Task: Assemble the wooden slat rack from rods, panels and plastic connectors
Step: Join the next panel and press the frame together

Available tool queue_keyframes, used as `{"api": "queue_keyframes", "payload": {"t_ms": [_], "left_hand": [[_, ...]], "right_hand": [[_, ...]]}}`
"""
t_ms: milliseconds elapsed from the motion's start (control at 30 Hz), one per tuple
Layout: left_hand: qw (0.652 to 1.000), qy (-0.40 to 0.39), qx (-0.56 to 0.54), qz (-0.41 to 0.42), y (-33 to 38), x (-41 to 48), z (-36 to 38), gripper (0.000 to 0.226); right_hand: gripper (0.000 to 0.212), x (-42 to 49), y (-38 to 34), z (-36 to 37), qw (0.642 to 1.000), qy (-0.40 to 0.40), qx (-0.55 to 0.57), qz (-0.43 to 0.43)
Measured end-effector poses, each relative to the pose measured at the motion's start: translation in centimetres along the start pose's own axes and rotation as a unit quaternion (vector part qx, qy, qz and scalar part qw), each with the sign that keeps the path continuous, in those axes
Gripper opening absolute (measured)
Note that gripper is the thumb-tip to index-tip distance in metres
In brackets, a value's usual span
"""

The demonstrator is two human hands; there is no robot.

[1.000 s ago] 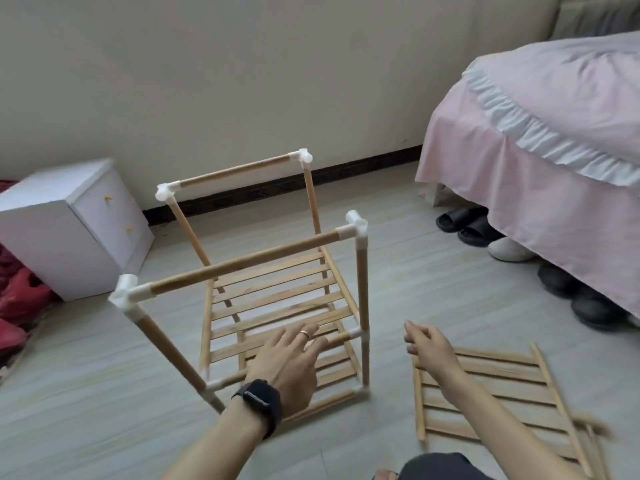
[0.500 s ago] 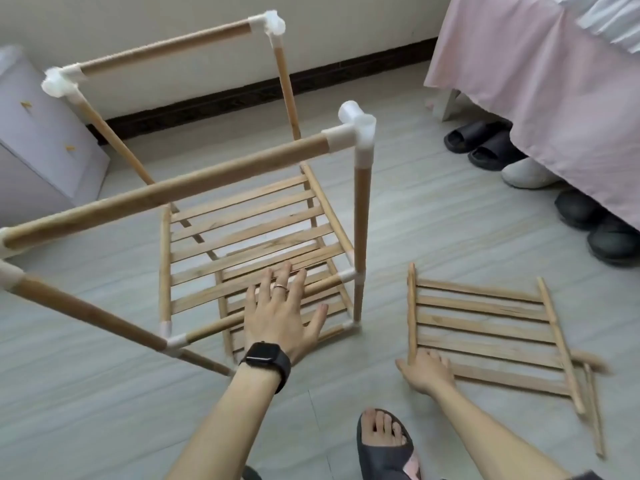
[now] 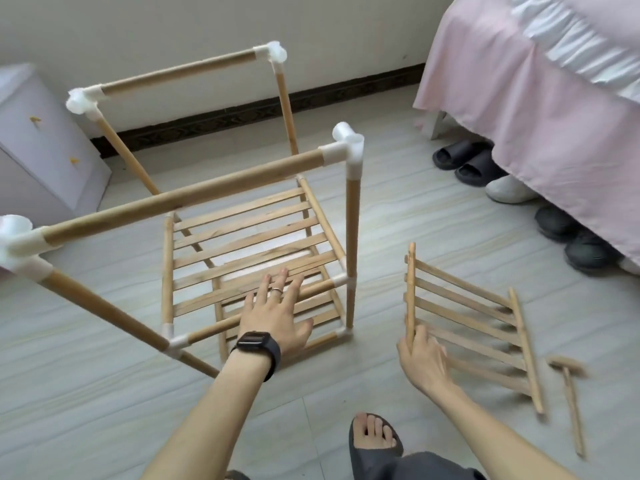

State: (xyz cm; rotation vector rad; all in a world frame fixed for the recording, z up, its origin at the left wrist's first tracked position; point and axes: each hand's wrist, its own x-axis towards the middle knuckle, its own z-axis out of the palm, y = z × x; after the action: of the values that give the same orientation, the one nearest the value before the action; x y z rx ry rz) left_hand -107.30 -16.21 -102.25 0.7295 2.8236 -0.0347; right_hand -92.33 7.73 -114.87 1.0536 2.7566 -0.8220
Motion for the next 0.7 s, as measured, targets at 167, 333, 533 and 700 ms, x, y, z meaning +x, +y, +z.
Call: {"api": "queue_keyframes", "payload": {"t_ms": [167,333,533,700], "left_hand": [[0.999,-0.011,-0.05,0.005,1.5,-0.4,-4.7,0.06],[0.967,0.026,-0.236,0.094,8.3,-2.2,-12.2,0.037],[0.826,0.109,-0.534,0.145,11.7,-6.3,-21.8,0.031],[0.677,0.196,-0.698,0.126,10.3,-9.9,-26.4,0.019]], "right_hand": [[0.017,-2.0,-2.9,-7.3,0.977,0.125,0.135,-0.111],[0.013,-5.2,-7.5,-13.5,0.928,0.245,0.113,-0.258],[0.019,-7.9,-12.4,-18.7,0.832,0.35,0.027,-0.428],[0.028,-10.2,-16.6,-22.9,0.773,0.392,-0.023,-0.498]]}}
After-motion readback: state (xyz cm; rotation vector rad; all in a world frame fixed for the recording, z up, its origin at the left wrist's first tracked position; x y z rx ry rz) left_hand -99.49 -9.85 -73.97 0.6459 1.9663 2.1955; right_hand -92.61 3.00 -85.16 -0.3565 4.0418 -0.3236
